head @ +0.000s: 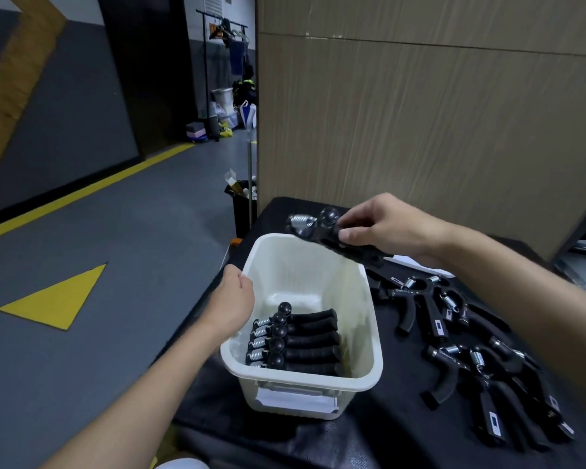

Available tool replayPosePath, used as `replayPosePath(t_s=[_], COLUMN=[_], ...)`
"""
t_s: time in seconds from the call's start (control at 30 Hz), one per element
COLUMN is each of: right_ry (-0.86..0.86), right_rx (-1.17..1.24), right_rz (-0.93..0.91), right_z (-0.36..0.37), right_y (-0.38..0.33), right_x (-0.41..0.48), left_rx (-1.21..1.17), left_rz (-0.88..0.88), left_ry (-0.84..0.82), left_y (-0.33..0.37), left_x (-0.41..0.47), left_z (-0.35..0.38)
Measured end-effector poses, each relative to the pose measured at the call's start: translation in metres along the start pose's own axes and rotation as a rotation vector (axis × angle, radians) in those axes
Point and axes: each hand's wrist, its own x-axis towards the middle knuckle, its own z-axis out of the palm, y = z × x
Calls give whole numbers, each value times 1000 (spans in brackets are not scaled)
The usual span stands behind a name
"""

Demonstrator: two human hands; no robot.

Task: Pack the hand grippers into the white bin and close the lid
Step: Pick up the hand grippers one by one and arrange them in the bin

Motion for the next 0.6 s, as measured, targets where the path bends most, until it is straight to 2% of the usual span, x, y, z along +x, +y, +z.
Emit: replayPosePath(t_s=[0.3,0.6], right_ry=[-185,-282], right_rx=[-399,-477], right_rz=[80,174], right_z=[78,124], right_y=[7,49], right_x=[53,79], left_rx=[-47,-33], left_rz=[0,25], left_ry=[-16,-5], left_y=[0,-1], left_x=[-1,0], left_z=[0,1])
